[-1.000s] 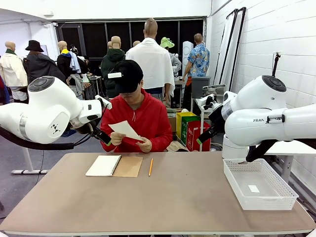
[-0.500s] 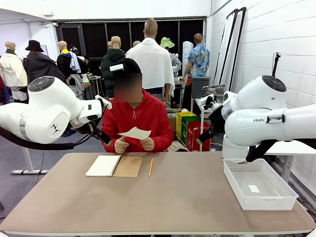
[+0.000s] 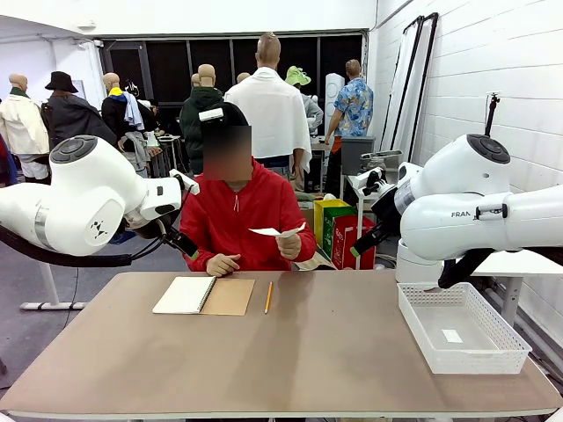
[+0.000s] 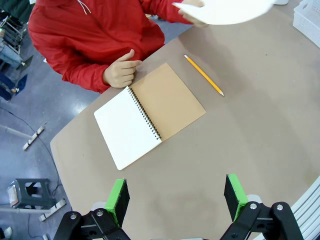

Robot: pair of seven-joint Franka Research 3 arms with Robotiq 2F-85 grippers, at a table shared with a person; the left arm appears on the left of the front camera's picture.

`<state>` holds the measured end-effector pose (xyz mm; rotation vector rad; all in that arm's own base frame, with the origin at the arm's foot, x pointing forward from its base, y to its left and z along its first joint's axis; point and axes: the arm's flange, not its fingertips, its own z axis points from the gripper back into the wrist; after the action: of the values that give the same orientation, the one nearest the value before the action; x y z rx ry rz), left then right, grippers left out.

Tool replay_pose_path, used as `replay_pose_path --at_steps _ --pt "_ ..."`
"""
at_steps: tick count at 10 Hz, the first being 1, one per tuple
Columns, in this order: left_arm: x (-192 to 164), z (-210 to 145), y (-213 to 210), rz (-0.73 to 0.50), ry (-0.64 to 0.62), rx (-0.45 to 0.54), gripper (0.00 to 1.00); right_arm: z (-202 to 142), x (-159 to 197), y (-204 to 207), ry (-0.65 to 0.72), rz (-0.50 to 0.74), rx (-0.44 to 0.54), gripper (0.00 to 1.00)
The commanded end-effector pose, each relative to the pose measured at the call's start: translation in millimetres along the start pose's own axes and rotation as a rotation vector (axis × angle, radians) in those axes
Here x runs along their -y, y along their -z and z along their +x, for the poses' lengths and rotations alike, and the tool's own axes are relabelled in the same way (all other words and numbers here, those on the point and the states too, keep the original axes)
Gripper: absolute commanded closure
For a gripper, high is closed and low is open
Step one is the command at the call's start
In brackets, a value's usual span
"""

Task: Sort the paper based on its condition.
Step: If a person hands you a paper, place it in the Organizing basket , and if it's crumpled, put it in the Trash can.

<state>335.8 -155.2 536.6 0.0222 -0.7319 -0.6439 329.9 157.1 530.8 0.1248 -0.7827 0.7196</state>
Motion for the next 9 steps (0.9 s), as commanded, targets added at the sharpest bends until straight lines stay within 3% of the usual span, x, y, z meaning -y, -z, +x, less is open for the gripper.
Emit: replay_pose_path --at_steps 1,4,8,9 --pt "0 0 0 -0.001 0.005 -0.003 0.00 0 1 0 0.001 0.000 0.000 0.00" --pt "0 0 0 -0.001 0.005 -0.003 0.00 4 3 -1 0.030 0.006 0.008 0.00" --pt "0 0 0 -0.001 0.005 -0.003 0.00 23 46 -23 0.414 0.153 0.398 0.00" --pt "0 0 0 -0.001 0.005 -0.003 0.00 21 58 -22 0.503 0.179 0.455 0.00"
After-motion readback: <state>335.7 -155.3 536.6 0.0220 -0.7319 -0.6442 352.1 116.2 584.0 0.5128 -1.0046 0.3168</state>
